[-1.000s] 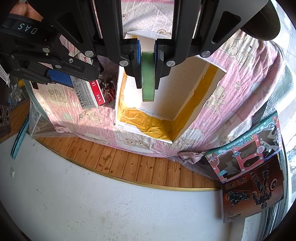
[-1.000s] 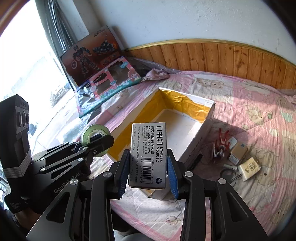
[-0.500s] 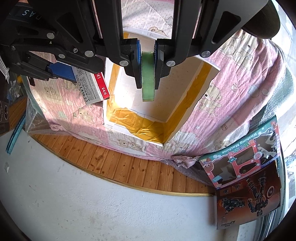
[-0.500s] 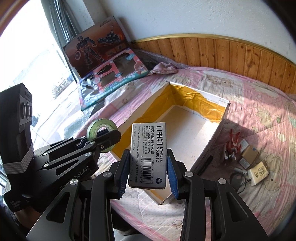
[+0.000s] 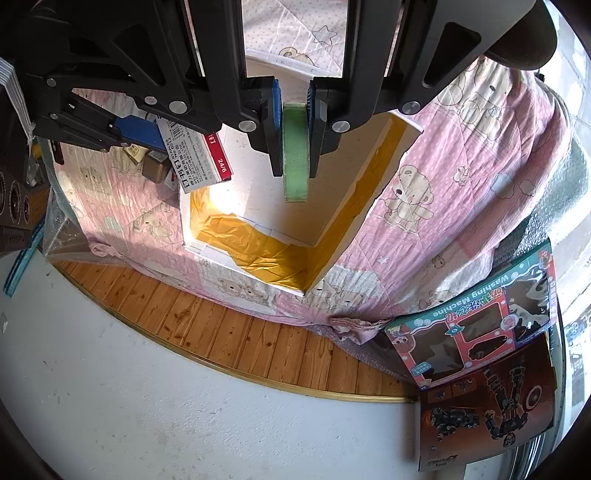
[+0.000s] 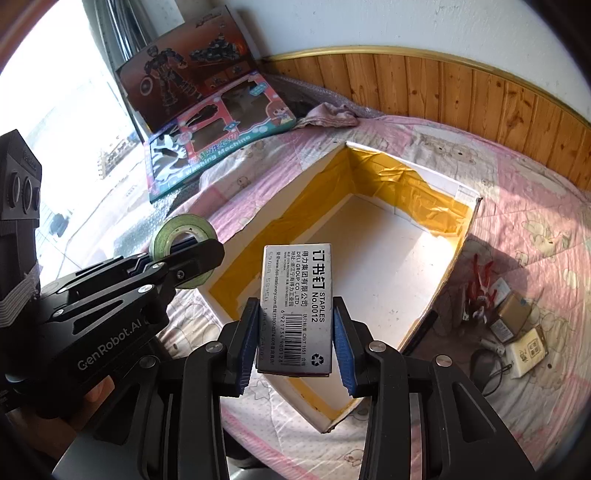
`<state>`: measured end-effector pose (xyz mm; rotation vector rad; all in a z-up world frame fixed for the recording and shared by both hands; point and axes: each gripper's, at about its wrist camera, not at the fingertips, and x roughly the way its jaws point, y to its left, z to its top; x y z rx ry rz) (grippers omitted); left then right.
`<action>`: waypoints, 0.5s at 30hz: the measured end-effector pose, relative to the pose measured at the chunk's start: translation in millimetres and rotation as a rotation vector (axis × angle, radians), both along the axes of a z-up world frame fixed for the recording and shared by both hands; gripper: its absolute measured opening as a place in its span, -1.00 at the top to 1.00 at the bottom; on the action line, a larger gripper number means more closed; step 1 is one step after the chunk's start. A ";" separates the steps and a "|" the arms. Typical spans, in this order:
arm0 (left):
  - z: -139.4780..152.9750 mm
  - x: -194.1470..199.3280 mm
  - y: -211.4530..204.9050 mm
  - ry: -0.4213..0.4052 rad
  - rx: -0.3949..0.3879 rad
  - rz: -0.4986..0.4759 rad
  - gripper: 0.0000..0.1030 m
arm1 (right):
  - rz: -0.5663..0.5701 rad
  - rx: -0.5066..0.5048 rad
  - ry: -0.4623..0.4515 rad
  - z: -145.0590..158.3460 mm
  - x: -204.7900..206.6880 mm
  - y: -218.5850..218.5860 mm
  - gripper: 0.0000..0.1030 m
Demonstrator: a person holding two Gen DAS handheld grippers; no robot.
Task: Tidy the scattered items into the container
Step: 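Carry the tape roll and staples box over the open box with both grippers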
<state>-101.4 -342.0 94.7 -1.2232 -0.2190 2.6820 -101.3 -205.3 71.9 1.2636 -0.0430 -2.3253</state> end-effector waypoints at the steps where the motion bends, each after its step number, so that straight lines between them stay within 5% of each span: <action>1: -1.0 -1.6 -0.6 -0.002 -0.001 -0.001 0.80 | 0.002 0.004 -0.005 -2.8 -1.5 -0.9 0.23; 15: -20.2 -27.8 -2.0 -0.042 -0.022 -0.043 0.80 | 0.002 0.044 -0.051 -28.9 -19.5 -12.2 0.23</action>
